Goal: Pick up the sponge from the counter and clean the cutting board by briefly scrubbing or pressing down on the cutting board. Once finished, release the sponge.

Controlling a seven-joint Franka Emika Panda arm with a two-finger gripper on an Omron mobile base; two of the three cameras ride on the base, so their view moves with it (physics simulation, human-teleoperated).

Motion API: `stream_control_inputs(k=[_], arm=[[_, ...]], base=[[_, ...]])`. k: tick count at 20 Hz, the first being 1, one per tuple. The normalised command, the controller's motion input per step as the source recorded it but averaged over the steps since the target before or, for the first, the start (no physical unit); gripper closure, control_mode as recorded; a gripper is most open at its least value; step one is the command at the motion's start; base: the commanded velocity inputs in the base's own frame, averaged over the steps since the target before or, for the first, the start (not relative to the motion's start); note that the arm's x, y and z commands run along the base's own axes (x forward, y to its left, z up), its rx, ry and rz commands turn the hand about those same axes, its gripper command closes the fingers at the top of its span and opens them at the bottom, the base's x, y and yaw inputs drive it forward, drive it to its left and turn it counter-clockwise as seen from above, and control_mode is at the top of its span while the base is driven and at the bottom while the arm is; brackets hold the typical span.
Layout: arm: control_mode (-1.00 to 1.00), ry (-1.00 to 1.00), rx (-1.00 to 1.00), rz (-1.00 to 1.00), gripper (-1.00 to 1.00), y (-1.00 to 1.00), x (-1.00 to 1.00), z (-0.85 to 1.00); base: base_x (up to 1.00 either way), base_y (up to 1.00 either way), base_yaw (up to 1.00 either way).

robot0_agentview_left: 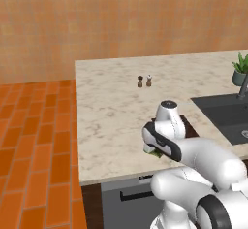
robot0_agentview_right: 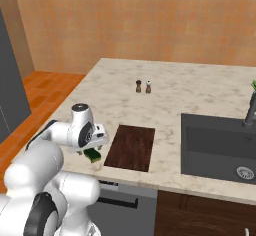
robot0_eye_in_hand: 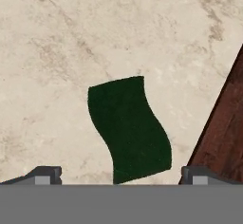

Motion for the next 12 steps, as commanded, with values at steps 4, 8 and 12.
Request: stream_control_inputs(k=[4,8,12], arm=[[-1.0,0.0,0.0,0.03,-1.0,0.0,0.19,-0.34],[-1.0,-0.01,0.0,0.01,-1.0,0.0,0.09,-0.35],[-1.0,-0.03,0.0,0.0,-1.0,0.0,0.0,-0.39]], base=[[0.0,0.0,0.0],[0.0,0.0,0.0],[0.0,0.0,0.0]])
